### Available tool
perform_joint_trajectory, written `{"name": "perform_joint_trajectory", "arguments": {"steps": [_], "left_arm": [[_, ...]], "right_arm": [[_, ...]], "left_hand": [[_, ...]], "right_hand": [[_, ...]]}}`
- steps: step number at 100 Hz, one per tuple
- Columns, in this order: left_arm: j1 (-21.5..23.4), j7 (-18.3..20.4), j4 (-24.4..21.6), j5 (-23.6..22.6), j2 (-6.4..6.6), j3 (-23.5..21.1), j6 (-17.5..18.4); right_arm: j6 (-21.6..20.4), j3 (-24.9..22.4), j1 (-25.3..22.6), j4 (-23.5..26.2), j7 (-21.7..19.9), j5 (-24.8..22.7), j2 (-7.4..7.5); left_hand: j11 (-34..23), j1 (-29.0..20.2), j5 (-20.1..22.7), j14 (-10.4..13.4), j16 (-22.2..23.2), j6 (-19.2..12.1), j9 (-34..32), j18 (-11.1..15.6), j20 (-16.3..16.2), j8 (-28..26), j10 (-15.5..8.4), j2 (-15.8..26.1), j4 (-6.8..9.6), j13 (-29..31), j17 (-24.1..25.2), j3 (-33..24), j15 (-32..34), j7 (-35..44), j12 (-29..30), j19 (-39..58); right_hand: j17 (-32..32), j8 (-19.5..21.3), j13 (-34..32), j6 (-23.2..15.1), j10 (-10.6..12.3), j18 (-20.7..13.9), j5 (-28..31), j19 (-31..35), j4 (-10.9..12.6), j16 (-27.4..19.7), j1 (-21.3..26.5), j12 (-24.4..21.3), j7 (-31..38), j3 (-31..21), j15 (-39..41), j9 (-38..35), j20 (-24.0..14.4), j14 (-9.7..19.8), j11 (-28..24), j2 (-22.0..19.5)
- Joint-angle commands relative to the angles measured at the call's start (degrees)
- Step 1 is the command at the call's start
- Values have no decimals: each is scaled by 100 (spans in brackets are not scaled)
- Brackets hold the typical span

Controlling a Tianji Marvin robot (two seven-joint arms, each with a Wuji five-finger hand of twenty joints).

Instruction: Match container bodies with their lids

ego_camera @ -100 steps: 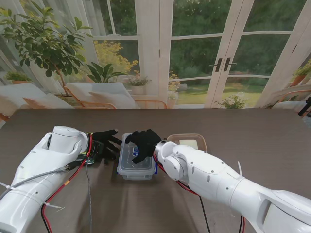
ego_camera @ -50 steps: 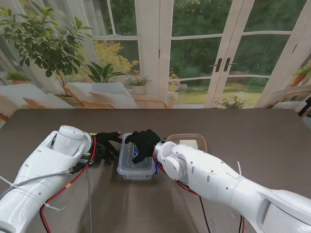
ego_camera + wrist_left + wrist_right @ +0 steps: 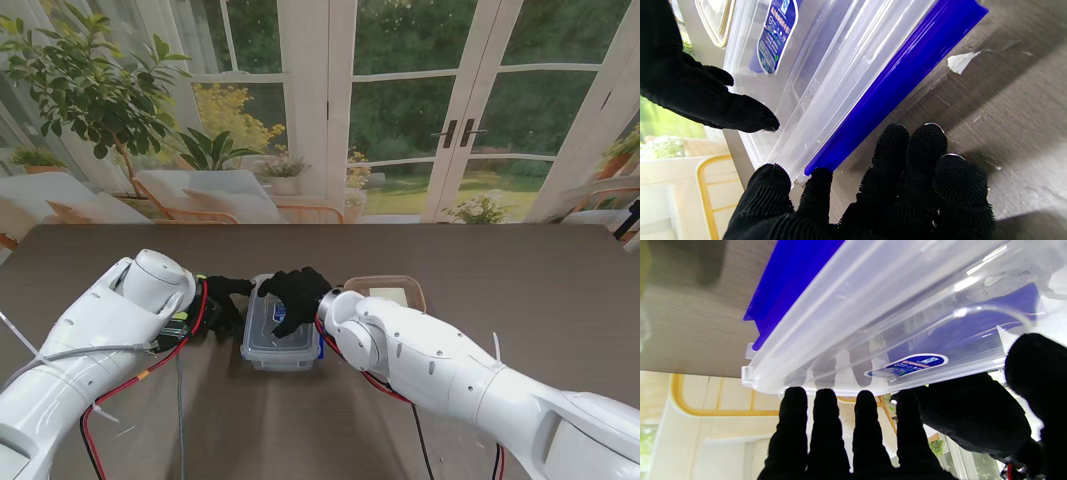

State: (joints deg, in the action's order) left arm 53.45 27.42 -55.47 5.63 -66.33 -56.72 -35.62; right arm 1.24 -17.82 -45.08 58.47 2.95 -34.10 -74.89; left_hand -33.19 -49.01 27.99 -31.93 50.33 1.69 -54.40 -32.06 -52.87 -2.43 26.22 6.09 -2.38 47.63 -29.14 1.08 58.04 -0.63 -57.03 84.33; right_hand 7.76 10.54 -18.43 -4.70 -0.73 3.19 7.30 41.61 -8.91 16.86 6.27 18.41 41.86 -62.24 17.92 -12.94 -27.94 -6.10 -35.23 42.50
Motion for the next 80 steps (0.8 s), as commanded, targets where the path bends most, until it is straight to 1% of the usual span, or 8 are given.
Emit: {"name": "perform_joint_trajectory", "arguments": {"steps": [1, 18, 29, 36, 41, 56, 66, 80], "left_arm": [[-23, 80, -7, -26, -29, 17, 18], [-60, 36, 25, -156, -34, 127, 113], [-65, 6, 33, -179, -43, 160, 146], [-80, 18, 62, -189, -46, 195, 188], [-105, 48, 108, -178, -51, 226, 215], [-233, 224, 307, -186, -52, 405, 285], [-280, 370, 370, -149, -37, 468, 270], [-192, 408, 183, -188, 35, 422, 166]], "right_arm": [[7, 41, -109, -29, -161, 0, 38], [-5, 39, -112, -13, -191, 8, 51], [-5, 33, -116, -1, -206, 18, 57], [-5, 29, -119, 0, -210, 24, 59], [-3, 23, -121, 6, -221, 34, 62], [14, 1, -136, 30, -244, 55, 75], [24, -8, -145, 44, -247, 55, 82], [29, -15, -151, 66, -256, 49, 94]], "left_hand": [[-133, 8, -191, -223, 118, -54, 3, 72, -41, 14, 132, -57, -4, 303, -143, 79, 442, -12, -97, 63], [-27, 97, -702, -138, 107, -347, 262, 146, -13, 98, 74, -30, -7, 225, -129, 93, 440, -98, -28, 63], [-28, 99, -805, -106, 112, -451, 376, 205, 8, 138, 41, -29, -5, 172, -90, 78, 453, -86, -20, 57], [-46, 84, -751, -90, 114, -478, 396, 223, 16, 144, 30, -39, -3, 167, -80, 71, 463, -56, -21, 58], [-53, 64, -641, -90, 111, -487, 405, 234, 22, 137, 21, -41, -1, 156, -68, 63, 459, -21, -19, 55], [-100, 21, -161, -68, 104, -372, 384, 249, 38, 84, -11, -39, 1, 163, -36, 59, 459, 85, -21, 42], [-176, 29, 301, -32, 99, -150, 409, 287, 52, 16, -14, -7, 0, 135, 9, 70, 455, 198, -64, 20], [-186, 33, 877, -20, 92, 174, 475, 293, 63, -75, -16, 15, -2, 93, 55, 76, 433, 351, -79, -6]], "right_hand": [[-1023, 52, -276, -32, 60, -55, -51, 65, -28, 150, -36, 34, -4, 131, 478, 91, 49, 136, 22, -62], [-1023, 52, -281, -30, 59, -58, -54, 64, -26, 151, -35, 35, -5, 136, 479, 91, 48, 141, 22, -68], [-1024, 51, -277, -35, 58, -59, -49, 62, -25, 152, -32, 35, -6, 139, 478, 93, 48, 135, 23, -72], [-1025, 51, -275, -35, 51, -57, -50, 61, -25, 151, -33, 34, -7, 144, 476, 91, 48, 137, 24, -70], [-1029, 50, -270, -35, 61, -62, -56, 59, -25, 150, -32, 33, -9, 145, 473, 98, 49, 129, 27, -74], [-1030, 51, -269, -37, 66, -62, -48, 57, -24, 152, -29, 35, -6, 143, 474, 100, 49, 137, 26, -70], [-1028, 51, -267, -36, 63, -61, -49, 57, -24, 152, -31, 35, -6, 145, 474, 99, 48, 138, 26, -71], [-1029, 50, -267, -30, 69, -61, -53, 56, -23, 152, -24, 36, -9, 143, 474, 101, 46, 139, 25, -75]]}}
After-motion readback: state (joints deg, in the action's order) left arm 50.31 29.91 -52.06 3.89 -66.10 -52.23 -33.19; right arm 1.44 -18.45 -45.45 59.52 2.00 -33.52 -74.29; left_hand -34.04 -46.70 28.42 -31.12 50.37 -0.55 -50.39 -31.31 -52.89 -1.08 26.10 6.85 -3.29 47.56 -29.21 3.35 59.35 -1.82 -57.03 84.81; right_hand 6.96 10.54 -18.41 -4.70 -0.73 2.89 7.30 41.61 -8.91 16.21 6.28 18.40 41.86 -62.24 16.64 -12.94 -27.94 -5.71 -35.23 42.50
